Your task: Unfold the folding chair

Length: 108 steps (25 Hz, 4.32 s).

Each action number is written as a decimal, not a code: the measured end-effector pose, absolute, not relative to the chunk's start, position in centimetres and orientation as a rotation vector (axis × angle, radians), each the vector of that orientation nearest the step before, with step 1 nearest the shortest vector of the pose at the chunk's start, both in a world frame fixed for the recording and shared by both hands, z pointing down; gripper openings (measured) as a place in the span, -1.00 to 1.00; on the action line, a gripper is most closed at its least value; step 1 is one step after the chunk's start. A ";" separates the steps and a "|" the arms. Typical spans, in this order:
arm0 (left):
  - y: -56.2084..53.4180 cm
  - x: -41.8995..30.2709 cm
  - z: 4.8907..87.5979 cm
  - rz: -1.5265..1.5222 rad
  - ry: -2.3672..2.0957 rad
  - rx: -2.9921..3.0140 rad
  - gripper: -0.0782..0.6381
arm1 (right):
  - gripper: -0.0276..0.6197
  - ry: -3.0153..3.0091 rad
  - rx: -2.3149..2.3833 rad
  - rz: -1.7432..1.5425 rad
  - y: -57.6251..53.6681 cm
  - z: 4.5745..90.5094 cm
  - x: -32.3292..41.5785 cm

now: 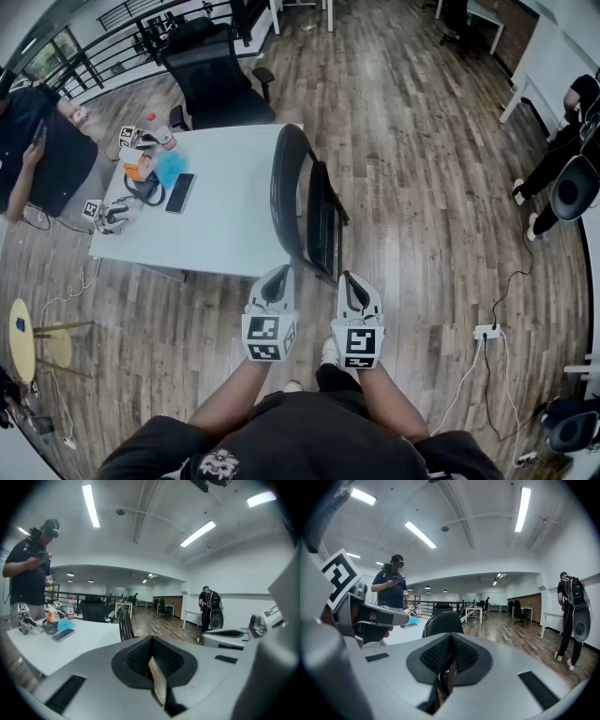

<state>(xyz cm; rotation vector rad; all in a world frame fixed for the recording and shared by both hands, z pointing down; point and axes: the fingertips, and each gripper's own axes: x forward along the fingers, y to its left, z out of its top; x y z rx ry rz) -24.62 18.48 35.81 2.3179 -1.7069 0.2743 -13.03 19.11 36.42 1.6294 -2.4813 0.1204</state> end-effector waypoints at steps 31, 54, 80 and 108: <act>-4.1 -28.9 36.7 0.468 -1.461 2.134 -0.21 | -0.38 -2.243 1.430 0.386 -3.6 47.9 -19.9; -7.9 -26.4 43.9 0.710 -1.037 1.997 -0.22 | 0.05 -1.755 1.196 0.815 -9.2 64.9 -21.4; -8.4 -25.9 46.0 0.704 -1.057 1.933 -0.25 | 0.01 -1.910 1.251 0.880 -9.9 64.5 -8.9; -9.1 -7.1 54.6 0.973 -1.214 1.702 -0.26 | 0.11 -2.250 1.013 1.823 -12.1 77.3 27.1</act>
